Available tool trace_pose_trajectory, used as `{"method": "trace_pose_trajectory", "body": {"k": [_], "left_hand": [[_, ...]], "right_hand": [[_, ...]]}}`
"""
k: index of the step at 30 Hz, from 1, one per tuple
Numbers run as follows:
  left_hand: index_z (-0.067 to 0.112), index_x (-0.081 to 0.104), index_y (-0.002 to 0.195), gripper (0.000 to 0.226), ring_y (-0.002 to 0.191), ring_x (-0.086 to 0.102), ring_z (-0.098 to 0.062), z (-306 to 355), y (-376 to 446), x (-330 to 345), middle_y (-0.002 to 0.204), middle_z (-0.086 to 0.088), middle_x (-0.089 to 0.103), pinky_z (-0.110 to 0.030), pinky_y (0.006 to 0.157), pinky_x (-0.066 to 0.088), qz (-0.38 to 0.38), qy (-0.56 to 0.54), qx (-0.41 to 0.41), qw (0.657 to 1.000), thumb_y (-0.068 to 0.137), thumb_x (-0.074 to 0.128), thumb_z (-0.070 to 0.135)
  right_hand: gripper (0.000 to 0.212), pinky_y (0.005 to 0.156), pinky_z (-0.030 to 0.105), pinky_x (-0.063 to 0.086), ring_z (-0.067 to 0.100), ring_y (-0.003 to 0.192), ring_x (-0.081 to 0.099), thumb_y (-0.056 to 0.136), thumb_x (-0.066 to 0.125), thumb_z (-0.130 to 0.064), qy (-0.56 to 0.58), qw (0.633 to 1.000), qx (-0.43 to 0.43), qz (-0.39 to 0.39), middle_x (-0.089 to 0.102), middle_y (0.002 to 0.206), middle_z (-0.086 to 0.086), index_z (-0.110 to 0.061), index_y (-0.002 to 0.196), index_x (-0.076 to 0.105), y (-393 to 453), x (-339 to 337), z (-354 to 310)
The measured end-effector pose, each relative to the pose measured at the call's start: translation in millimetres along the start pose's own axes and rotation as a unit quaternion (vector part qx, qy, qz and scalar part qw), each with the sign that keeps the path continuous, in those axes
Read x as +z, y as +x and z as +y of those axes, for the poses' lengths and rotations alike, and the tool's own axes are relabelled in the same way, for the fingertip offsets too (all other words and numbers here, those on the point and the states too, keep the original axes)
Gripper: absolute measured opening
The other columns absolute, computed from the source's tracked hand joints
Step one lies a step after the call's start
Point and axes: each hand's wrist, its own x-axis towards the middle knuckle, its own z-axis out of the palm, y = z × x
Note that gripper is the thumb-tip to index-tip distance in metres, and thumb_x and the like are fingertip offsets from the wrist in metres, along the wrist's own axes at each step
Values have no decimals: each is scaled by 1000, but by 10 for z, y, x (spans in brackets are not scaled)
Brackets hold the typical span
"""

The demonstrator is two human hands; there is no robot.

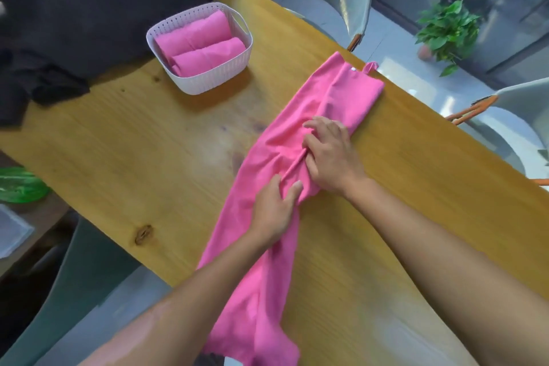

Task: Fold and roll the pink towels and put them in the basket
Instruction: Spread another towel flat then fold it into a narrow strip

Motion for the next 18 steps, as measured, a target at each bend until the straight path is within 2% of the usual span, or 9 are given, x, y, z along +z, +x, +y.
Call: {"method": "trace_pose_trajectory", "body": {"k": [2, 5, 7, 9, 11, 13, 15, 16, 18], "left_hand": [[11, 53, 93, 29, 76, 56, -24, -19, -36, 17, 85, -1, 62, -40, 69, 39, -56, -18, -2, 998, 98, 63, 38], [10, 50, 101, 33, 83, 58, -32, -14, -148, 104, 89, -7, 63, -45, 72, 42, -138, 25, 23, 990, 96, 64, 39], [8, 51, 117, 39, 94, 61, -34, 18, -243, 196, 105, -13, 66, -43, 77, 44, -206, 48, 38, 977, 99, 60, 42], [6, 53, 128, 47, 107, 60, -30, 66, -348, 294, 121, -14, 66, -42, 89, 46, -289, 28, 34, 956, 103, 51, 46], [4, 61, 116, 48, 104, 59, -23, 115, -452, 373, 114, -12, 67, -44, 98, 46, -338, -18, 13, 941, 107, 40, 46], [3, 67, 112, 47, 107, 62, -24, 110, -532, 450, 113, -12, 70, -43, 98, 46, -331, -3, 17, 943, 110, 36, 39], [6, 68, 116, 34, 109, 62, -32, 42, -604, 548, 115, -15, 70, -41, 94, 45, -284, 73, 62, 954, 108, 45, 29], [10, 66, 121, 28, 112, 59, -32, -12, -655, 590, 120, -13, 68, -39, 96, 44, -256, 124, 86, 955, 105, 50, 27], [21, 54, 138, 41, 132, 43, -31, -137, -793, 687, 143, -8, 52, -39, 111, 35, -205, 243, 111, 941, 99, 57, 35]], "right_hand": [[16, 114, 46, 30, 30, 117, 59, 77, 56, -18, -14, 998, -61, -15, 67, 101, 12, -7, 87, 63, -20, -6, 150], [19, 112, 44, 35, 29, 90, 64, 77, 48, -24, -53, 989, -131, -54, 64, 78, 9, -10, 77, 60, -102, -75, 412], [20, 103, 44, 45, 29, 69, 59, 77, 44, -25, -66, 984, -152, -62, 59, 64, 8, -11, 70, 56, -205, -128, 550], [24, 86, 43, 52, 30, 57, 56, 77, 38, -29, -94, 979, -144, -112, 58, 57, 11, -13, 64, 50, -351, -156, 657], [32, 69, 38, 46, 33, 66, 63, 80, 27, -38, -149, 960, -63, -227, 66, 69, 14, -16, 70, 47, -484, -125, 781], [31, 64, 35, 37, 33, 86, 67, 90, 31, -39, -171, 940, 37, -294, 70, 94, 12, -17, 89, 53, -617, -12, 910], [22, 67, 36, 41, 31, 99, 65, 96, 42, -31, -131, 950, 61, -279, 66, 109, 9, -20, 111, 54, -695, 89, 954], [24, 72, 38, 47, 31, 103, 63, 96, 45, -28, -94, 959, 51, -261, 63, 114, 8, -21, 118, 54, -715, 145, 932], [37, 85, 44, 52, 32, 114, 56, 94, 49, -25, -35, 969, 26, -245, 56, 128, 8, -21, 131, 53, -723, 280, 875]]}}
